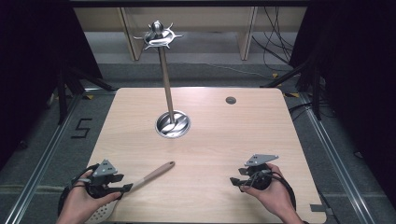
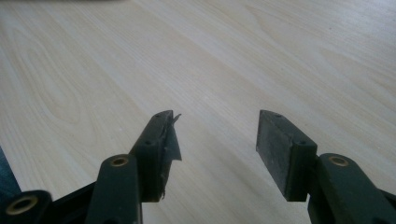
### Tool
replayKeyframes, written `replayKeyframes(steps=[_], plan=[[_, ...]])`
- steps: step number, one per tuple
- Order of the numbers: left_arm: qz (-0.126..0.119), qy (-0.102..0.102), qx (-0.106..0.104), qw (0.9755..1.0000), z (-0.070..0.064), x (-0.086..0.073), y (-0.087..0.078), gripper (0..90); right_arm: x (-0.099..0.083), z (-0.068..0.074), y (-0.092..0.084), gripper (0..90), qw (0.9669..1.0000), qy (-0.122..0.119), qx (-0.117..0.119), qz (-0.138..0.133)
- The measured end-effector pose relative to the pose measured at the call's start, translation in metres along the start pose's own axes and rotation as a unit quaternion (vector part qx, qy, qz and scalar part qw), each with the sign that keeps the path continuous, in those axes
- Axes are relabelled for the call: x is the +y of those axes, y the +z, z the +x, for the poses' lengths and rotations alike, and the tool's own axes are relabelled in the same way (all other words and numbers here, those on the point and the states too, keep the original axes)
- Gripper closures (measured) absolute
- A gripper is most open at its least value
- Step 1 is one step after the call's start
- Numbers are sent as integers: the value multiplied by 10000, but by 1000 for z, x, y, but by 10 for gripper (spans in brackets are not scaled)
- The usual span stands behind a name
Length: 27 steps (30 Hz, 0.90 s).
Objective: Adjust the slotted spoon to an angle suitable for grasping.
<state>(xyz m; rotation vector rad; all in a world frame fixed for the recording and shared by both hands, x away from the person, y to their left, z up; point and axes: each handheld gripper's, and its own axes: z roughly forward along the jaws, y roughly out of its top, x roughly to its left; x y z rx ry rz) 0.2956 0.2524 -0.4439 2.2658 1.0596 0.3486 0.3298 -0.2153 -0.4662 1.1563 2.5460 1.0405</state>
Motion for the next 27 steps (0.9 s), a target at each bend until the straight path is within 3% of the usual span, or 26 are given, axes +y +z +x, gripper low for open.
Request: replayKeyframes(steps=[1, 3, 4, 6, 7, 9, 10, 12, 13, 14, 16, 19, 21, 23, 24, 27], plan=[[43, 99, -1, 9999, -2, 4, -1, 567, 0, 0, 0, 473, 10000, 2, -4, -32], [112, 78, -50, 9999, -7, 8, 0, 614, 0, 0, 0, 475, 10000, 60, -22, -19], [353, 314, -188, 9987, -14, 15, 1, 689, 0, 0, -1, 483, 10000, 37, -57, -1], [377, 434, -173, 9982, -18, 18, 2, 753, 0, 1, -1, 486, 9999, 39, -31, -128], [488, 456, -240, 9975, -22, 22, 4, 753, 0, 1, -1, 486, 9999, 39, -31, -128], [628, 572, -272, 9960, -30, 28, 8, 846, -1, 2, -1, 488, 9999, 51, -96, -128], [734, 705, -338, 9942, -34, 31, 11, 872, 0, 3, -1, 488, 9998, 153, -46, -89], [982, 774, -392, 9914, -42, 36, 19, 889, 1, 2, -1, 488, 9999, 91, -37, -55], [1193, 881, -387, 9882, -49, 41, 30, 893, 1, 3, -2, 488, 10000, 76, -24, 15], [1193, 881, -387, 9882, -49, 41, 30, 893, 0, 3, 0, 488, 9999, 90, -63, -81], [1332, 849, -422, 9865, -54, 48, 44, 894, 1, 3, -2, 488, 10000, 74, -14, 16], [1369, 794, -436, 9864, -55, 53, 51, 895, 0, 1, -2, 487, 10000, 49, -9, -26], [1443, 730, -368, 9861, -55, 58, 57, 895, 0, 1, 0, 487, 9999, 79, -12, -111], [1544, 664, -311, 9853, -54, 61, 61, 895, 1, 1, -2, 488, 10000, 26, -12, 5], [1625, 528, -234, 9850, -52, 63, 64, 895, 0, 3, -2, 487, 9999, 133, -31, 38], [1687, 461, -173, 9844, -47, 64, 68, 895, 0, 2, -2, 487, 10000, 75, -33, -14]])
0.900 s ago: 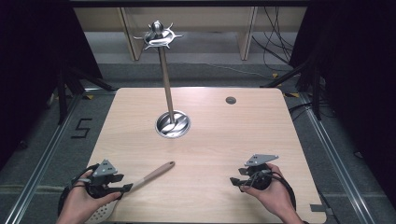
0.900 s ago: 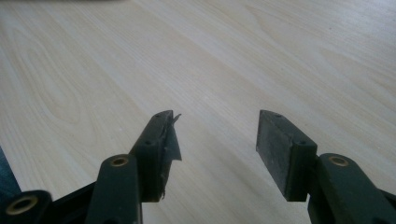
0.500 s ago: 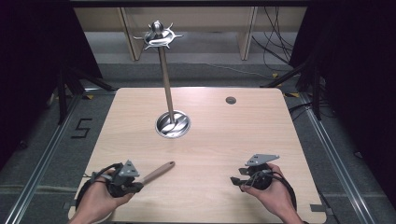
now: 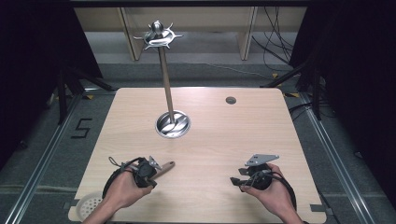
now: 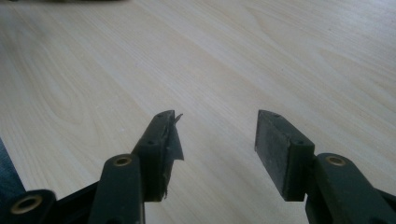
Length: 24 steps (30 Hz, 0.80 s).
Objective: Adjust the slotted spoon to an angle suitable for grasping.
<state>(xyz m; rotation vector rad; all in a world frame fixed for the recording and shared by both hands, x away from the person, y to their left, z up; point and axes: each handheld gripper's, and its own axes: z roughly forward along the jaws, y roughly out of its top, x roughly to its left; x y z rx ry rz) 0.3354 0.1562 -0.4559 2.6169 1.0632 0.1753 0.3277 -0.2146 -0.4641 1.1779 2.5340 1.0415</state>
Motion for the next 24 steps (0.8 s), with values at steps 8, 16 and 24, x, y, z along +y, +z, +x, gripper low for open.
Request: replayKeyframes(steps=[8, 16, 24], plan=[[181, -63, 6, 9998, 6, 4, 10, 895, 0, 0, 0, 487, 10000, 50, 2, 39], [240, -232, 55, 9994, 9, 6, 15, 895, -1, -1, 1, 487, 10000, 24, 36, -89], [202, -327, 150, 9992, 13, 8, 18, 895, -2, -2, 1, 487, 9999, 88, 5, -83]])
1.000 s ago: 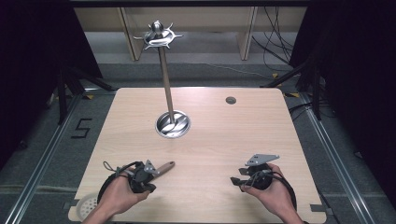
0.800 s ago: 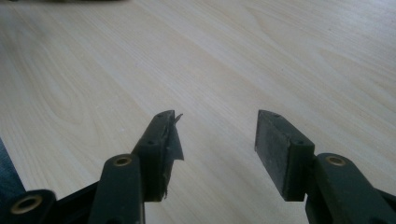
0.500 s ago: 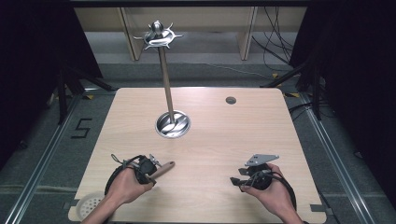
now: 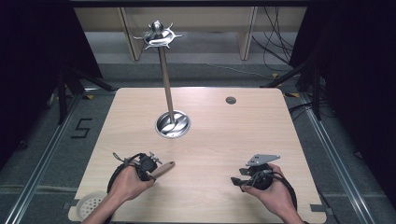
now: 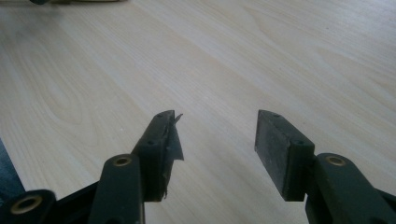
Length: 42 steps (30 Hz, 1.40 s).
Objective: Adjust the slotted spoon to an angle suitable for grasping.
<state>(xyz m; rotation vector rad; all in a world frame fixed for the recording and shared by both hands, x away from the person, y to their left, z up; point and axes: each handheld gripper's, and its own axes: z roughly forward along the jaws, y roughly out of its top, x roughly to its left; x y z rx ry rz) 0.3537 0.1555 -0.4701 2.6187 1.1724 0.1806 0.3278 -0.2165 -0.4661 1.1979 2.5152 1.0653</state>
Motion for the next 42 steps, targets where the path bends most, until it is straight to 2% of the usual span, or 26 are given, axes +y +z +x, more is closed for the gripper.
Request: replayKeyframes(steps=[1, 2, 6, 8, 9, 10, 12, 13, 14, 15, 17, 18, 19, 21, 22, 25, 26, 31, 33, 35, 36, 38, 40, 42], plan=[[72, 15, 2, 10000, 1, 1, 0, 895, 0, -1, -2, 487, 10000, -40, 26, 87], [4, -6, 33, 10000, 1, 0, 1, 896, 0, 0, -2, 487, 10000, -9, 35, 45], [31, -21, 1, 10000, 2, 0, 2, 896, 1, 0, -3, 487, 10000, 16, -5, 68], [31, -29, 38, 10000, 2, 1, 3, 896, 2, -1, -1, 487, 10000, -94, -18, 10], [69, 11, 67, 10000, 5, 2, 4, 896, 2, 0, -2, 487, 10000, -14, -20, 60], [87, 7, 87, 9999, 5, 3, 3, 896, 1, -1, -1, 486, 10000, -85, -11, 37], [31, -124, 78, 9999, 6, 4, 4, 896, 2, 0, -2, 487, 10000, -8, -8, 75], [28, -81, 97, 9999, 8, 5, 4, 896, 2, 0, -2, 487, 10000, -23, -10, 67], [94, -123, 95, 9998, 8, 6, 3, 896, 1, -2, -2, 486, 9999, -122, -5, 41], [38, -116, 127, 9998, 9, 7, 4, 896, 1, -1, -2, 487, 10000, -20, 0, 45], [19, -138, 217, 9997, 10, 8, 3, 896, 1, -2, -2, 487, 10000, -89, -17, 16], [5, -206, 227, 9995, 11, 8, 3, 896, 0, -1, 0, 486, 10000, -28, -16, -70], [26, -179, 252, 9995, 13, 9, 3, 896, 1, -2, -1, 487, 10000, -83, -28, -16], [12, -264, 281, 9993, 15, 10, 2, 896, 1, -1, -3, 487, 10000, -15, 6, 45], [17, -233, 309, 9992, 18, 11, 1, 896, 1, -1, -2, 486, 10000, -77, 22, 10], [116, -180, 369, 9991, 24, 13, -2, 896, 1, -1, -2, 487, 10000, -56, 0, 23], [122, -281, 366, 9989, 25, 14, -2, 896, 1, -1, -2, 487, 10000, -53, -2, 24], [88, -416, 621, 9972, 33, 15, -4, 896, 2, -1, -2, 487, 10000, -97, -15, 6], [71, -485, 604, 9970, 36, 16, -4, 896, 1, -1, -3, 487, 10000, -98, -13, -2], [57, -460, 586, 9972, 39, 14, -5, 896, 1, -1, -3, 486, 9999, -99, 0, -21], [-22, -550, 553, 9969, 38, 14, -5, 896, 1, -1, -3, 486, 10000, -76, 2, -11], [-205, -578, 478, 9970, 35, 12, -8, 895, 1, -1, -2, 487, 10000, -65, -4, -37], [-297, -534, 369, 9975, 31, 10, -13, 894, 1, -1, -2, 486, 10000, -49, 2, -18], [-499, -548, 249, 9969, 25, 8, -17, 894, 1, -1, -1, 486, 10000, -80, -4, -21]])
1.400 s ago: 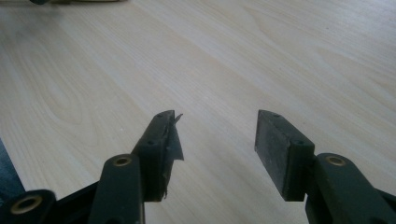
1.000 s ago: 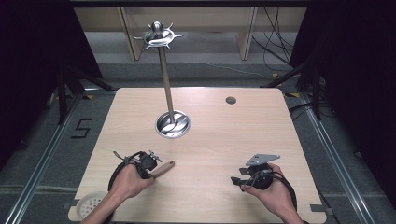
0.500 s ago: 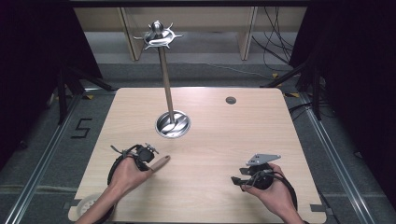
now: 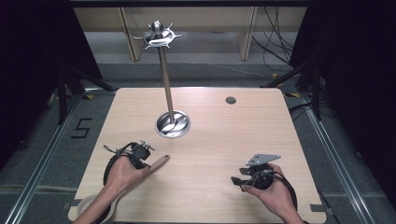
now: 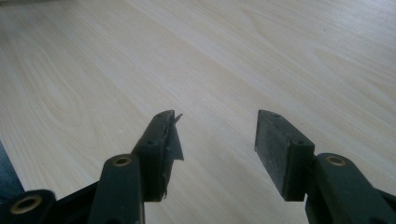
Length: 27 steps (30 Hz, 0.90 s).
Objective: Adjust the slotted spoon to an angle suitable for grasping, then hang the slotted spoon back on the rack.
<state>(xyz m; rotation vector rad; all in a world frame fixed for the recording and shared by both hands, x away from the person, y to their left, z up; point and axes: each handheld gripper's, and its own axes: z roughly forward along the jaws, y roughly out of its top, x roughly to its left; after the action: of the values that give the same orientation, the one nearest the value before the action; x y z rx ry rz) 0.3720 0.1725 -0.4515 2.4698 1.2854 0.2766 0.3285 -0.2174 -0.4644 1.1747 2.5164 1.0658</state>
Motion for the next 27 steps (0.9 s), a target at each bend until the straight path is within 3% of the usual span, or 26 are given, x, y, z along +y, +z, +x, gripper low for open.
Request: replayKeyframes(steps=[2, 6, 8, 9, 10, 12, 13, 14, 16, 19, 21, 24, 27], plan=[[64, 127, -178, 9997, -3, -2, -7, 893, 0, 0, -1, 486, 10000, -5, -3, 19], [8, 168, -153, 9997, -3, -5, -8, 852, 0, 1, -1, 486, 10000, 48, -8, 56], [-72, 176, -99, 9998, -1, -6, -9, 796, 0, 2, -2, 486, 9999, 63, -6, 79], [-87, 224, -124, 9996, 0, -6, -10, 762, -1, 2, 0, 486, 10000, 92, -14, -33], [-123, 276, -198, 9993, 1, -6, -10, 718, 0, 2, -2, 486, 10000, 68, -1, 72], [-103, 333, -193, 9992, 1, -5, -10, 629, 1, 0, 0, 486, 10000, 10, 11, 24], [-108, 354, -106, 9993, 1, -4, -9, 598, 1, 0, 0, 486, 10000, -16, 17, 50], [-122, 495, -88, 9987, 1, -3, -10, 572, 2, -1, 0, 486, 10000, -42, 9, 28], [-147, 577, -58, 9982, 2, -1, -9, 525, 2, 0, 1, 486, 10000, 4, 17, 50], [-74, 748, -71, 9971, 3, 4, -10, 467, 2, -1, 0, 486, 10000, -55, 41, 63], [-40, 807, -135, 9966, 4, 6, -8, 436, 1, -1, 2, 486, 9999, -25, 55, -135], [128, 836, -298, 9960, 7, 9, -2, 417, 1, -1, 1, 486, 10000, -35, 25, -81], [347, 757, -310, 9960, 9, 13, 3, 409, 1, 1, -1, 485, 10000, -24, 10, 31]])
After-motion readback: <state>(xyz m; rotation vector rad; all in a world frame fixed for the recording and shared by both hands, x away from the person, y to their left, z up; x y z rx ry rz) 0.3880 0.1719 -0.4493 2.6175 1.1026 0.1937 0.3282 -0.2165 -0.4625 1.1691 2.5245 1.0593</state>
